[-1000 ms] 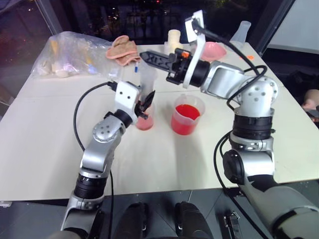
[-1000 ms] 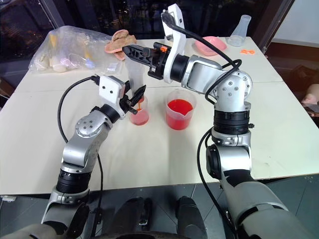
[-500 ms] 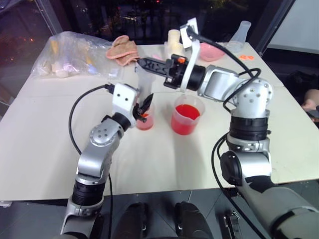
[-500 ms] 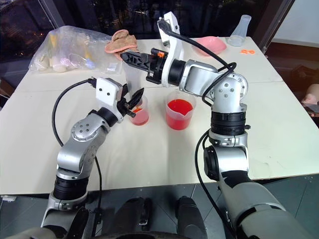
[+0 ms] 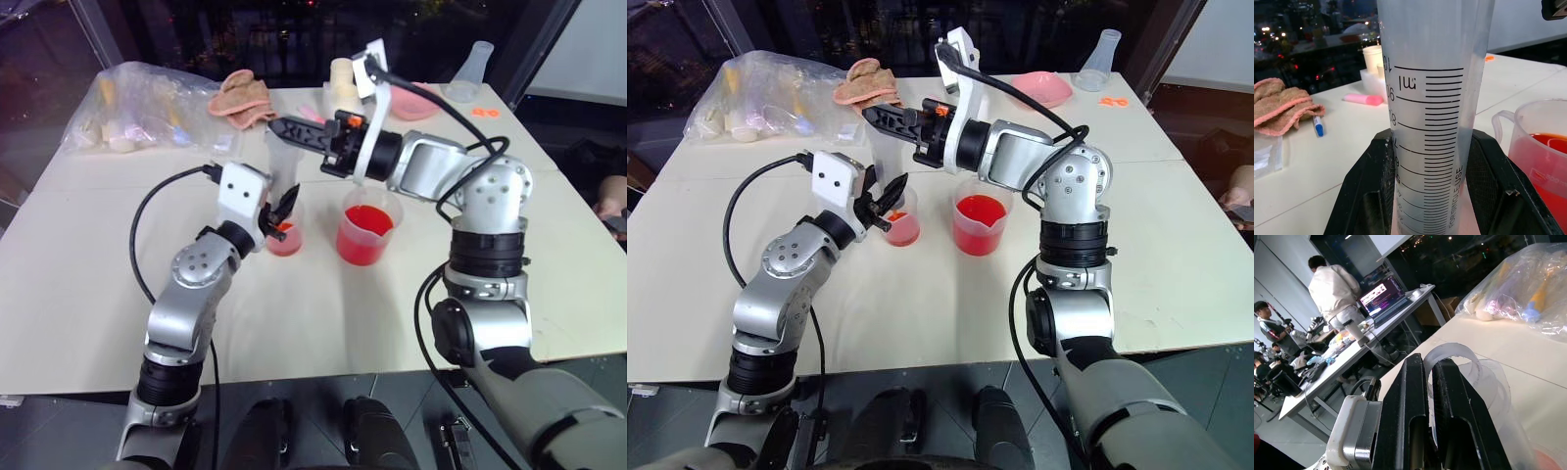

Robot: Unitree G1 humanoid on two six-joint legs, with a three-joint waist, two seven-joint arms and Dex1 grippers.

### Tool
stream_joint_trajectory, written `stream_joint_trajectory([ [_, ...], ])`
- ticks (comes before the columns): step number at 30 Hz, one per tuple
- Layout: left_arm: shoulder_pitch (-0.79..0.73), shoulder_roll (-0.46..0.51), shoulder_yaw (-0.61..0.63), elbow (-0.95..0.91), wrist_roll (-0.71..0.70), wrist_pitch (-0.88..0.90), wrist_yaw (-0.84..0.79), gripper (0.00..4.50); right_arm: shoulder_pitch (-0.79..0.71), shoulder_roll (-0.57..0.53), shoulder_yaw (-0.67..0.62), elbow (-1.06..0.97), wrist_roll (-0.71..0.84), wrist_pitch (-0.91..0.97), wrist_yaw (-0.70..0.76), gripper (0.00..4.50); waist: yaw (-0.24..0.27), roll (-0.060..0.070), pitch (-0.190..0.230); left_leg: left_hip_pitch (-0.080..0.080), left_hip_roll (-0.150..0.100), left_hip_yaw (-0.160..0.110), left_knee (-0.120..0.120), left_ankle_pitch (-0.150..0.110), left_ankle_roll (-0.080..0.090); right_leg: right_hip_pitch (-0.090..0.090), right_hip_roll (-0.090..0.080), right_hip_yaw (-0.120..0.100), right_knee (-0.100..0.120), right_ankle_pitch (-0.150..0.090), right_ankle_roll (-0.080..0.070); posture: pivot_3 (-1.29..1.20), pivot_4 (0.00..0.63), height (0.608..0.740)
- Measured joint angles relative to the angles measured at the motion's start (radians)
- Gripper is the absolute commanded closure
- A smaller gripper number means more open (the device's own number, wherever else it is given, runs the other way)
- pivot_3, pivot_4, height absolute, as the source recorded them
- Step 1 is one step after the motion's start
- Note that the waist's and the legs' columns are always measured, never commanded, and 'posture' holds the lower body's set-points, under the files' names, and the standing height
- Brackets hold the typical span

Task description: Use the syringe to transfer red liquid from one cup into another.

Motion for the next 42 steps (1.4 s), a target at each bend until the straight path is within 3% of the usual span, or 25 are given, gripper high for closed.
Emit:
stream_joint_trajectory([
  [2, -0.001, 0.003, -0.003, -0.002, 0.000, 0.000, -0.001, 2.98, -0.003, -0.012, -0.002, 0.000, -0.001, 0.003, 0.009, 3.08, 0.001, 0.000, 0.000, 0.000, 0.000, 0.000, 0.000, 0.000, 0.000, 0.000, 0.000, 0.000, 0.000, 0.000, 0.000, 0.00, 0.150, 0.740],
  [6, -0.001, 0.003, -0.014, -0.002, 0.001, 0.000, -0.001, 2.98, -0.018, -0.033, -0.011, -0.001, 0.000, 0.011, 0.023, 1.08, 0.000, 0.000, 0.000, 0.000, 0.000, 0.000, 0.000, 0.000, 0.000, 0.000, 0.000, 0.000, 0.000, 0.000, 0.000, 0.00, 0.150, 0.740],
  [24, -0.032, -0.002, -0.014, -0.066, -0.030, -0.023, -0.007, 2.98, 0.038, -0.323, -0.124, -0.098, 0.100, 0.211, 0.082, 1.08, 0.003, 0.001, 0.000, 0.000, 0.000, 0.000, -0.003, 0.000, 0.000, 0.000, -0.001, 0.000, -0.002, 0.000, 0.000, 0.00, 0.150, 0.740],
  [31, -0.061, 0.006, 0.016, -0.076, -0.065, 0.011, 0.008, 2.98, 0.130, -0.365, -0.166, -0.170, 0.165, 0.229, 0.096, 1.08, 0.003, 0.001, 0.000, 0.000, 0.000, 0.000, -0.003, 0.000, 0.000, 0.000, -0.001, 0.000, -0.003, 0.000, 0.000, 0.00, 0.150, 0.740],
  [39, -0.374, -0.077, 0.294, -0.052, -0.291, 0.377, 0.179, 2.98, 0.193, -0.348, -0.165, -0.202, 0.159, 0.183, 0.057, 1.08, 0.003, 0.000, 0.000, 0.000, 0.000, 0.000, -0.002, 0.000, 0.000, 0.000, 0.000, 0.000, -0.002, 0.000, 0.000, 0.00, 0.150, 0.740],
  [42, -0.616, -0.065, 0.479, 0.140, -0.318, 0.662, 0.305, 2.98, 0.223, -0.326, -0.157, -0.218, 0.164, 0.171, 0.041, 1.08, 0.003, -0.001, 0.001, 0.000, 0.000, -0.002, 0.001, 0.001, -0.001, 0.000, 0.003, -0.001, 0.002, 0.000, 0.000, 0.00, 0.150, 0.740],
])
